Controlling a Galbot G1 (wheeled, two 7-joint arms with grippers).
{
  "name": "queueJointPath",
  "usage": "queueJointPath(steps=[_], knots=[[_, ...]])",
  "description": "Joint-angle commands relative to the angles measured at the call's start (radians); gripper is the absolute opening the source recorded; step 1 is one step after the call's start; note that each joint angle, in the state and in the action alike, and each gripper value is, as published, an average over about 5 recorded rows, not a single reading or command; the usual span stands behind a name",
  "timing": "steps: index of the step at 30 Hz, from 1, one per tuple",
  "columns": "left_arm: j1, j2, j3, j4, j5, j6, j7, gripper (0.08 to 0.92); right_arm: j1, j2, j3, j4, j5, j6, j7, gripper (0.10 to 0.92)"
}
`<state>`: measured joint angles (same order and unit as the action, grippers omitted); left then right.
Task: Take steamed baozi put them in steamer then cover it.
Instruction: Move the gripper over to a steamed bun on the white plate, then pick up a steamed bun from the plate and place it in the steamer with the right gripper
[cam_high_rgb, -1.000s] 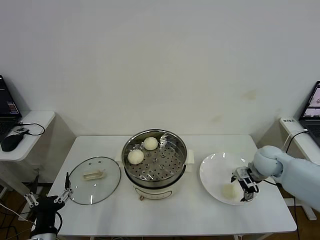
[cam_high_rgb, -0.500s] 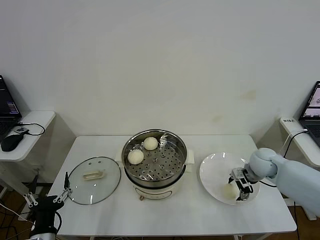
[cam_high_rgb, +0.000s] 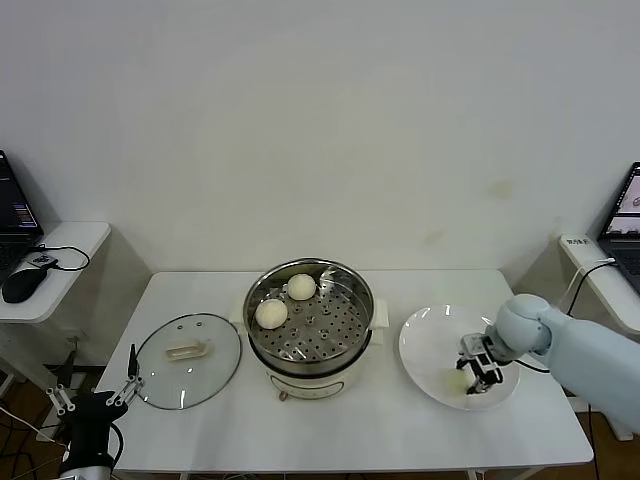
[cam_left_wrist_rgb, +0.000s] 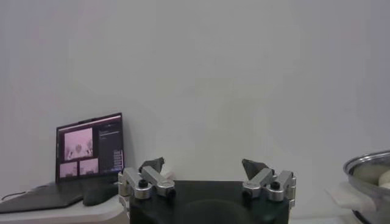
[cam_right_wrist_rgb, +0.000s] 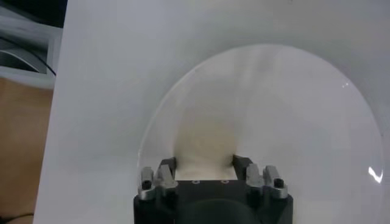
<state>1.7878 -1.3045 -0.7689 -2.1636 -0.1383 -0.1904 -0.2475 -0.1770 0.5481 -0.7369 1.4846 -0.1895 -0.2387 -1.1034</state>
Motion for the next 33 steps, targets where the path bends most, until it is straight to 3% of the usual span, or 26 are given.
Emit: queueJointPath(steps=[1, 7, 19, 33], knots=[[0.000, 0.001, 0.001, -0.002, -0.001, 0.000, 0.000, 0.823, 0.013, 0.001, 0.002, 0.000, 0.000, 0.003, -0.007, 0.532], [0.000, 0.003, 0.000, -0.004, -0.003, 0.000, 0.001, 0.823, 0.116, -0.024, -0.018, 0.024, 0.059, 0.003, -0.029, 0.573], [-0.011, 0.010, 0.003, -0.010, -0.007, 0.001, 0.001, 0.823, 0.486, -0.021, -0.098, 0.054, 0.265, -0.018, -0.058, 0.577], [-0.008, 0.013, -0.002, -0.013, -0.012, -0.002, -0.001, 0.823, 0.840, 0.299, -0.372, 0.042, 0.407, -0.034, 0.014, 0.577]])
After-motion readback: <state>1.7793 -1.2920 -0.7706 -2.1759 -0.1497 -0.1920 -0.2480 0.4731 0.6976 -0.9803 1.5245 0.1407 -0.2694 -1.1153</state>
